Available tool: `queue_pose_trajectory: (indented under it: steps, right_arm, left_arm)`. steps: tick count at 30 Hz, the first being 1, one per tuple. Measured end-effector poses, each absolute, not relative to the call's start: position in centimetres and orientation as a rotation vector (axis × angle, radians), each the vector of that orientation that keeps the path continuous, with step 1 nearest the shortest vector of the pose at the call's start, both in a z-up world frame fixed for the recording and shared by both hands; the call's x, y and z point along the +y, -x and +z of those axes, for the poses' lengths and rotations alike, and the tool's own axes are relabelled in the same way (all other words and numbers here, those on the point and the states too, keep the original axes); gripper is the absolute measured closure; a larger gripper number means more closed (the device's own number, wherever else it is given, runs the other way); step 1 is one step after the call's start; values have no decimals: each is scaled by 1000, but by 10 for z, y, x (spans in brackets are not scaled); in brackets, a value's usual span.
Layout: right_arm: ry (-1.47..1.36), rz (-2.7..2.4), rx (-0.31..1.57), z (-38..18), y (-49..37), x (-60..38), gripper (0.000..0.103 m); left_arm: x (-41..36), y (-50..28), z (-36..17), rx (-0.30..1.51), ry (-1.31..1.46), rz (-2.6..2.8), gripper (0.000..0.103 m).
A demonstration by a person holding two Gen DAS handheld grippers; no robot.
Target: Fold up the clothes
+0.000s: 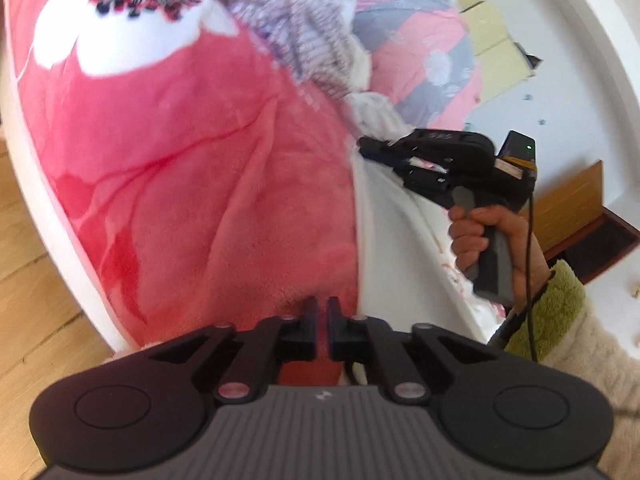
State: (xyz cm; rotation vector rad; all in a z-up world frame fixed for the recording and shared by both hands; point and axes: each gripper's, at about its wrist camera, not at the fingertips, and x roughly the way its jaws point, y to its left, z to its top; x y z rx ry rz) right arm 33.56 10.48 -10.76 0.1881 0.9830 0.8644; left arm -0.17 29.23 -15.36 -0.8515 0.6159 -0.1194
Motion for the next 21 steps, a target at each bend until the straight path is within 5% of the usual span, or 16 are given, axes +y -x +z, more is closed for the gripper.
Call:
queue_pose_trajectory:
  steps: [2, 4, 6, 13, 15, 17, 19, 21]
  right_arm:
    - [-200, 873, 918, -86, -340, 93, 90]
    - [-178, 856, 827, -61, -344, 80, 67]
    - [-89, 802, 772, -45, -353, 81, 55]
    - [171, 713, 751, -54, -393, 132, 25]
    - [198, 706, 776, -64, -403, 140, 25]
    - [226, 699, 801, -74, -412, 148, 33]
    - [208, 702, 826, -80, -418, 147, 93]
    - [161, 689, 802, -77, -419, 134, 97]
  left_arm:
    - [293, 7, -150, 594, 827, -138, 76]
    - [291, 9, -148, 583, 808, -172, 67]
    - [286, 7, -146, 596, 779, -220, 61]
    - [260, 1, -147, 664, 631, -260, 61]
    - [260, 0, -148, 674, 627, -254, 69]
    - [261, -3, -152, 695, 651, -265, 86]
    - [260, -3, -153, 702, 651, -264, 94]
    - [259, -2, -152, 703, 647, -262, 96]
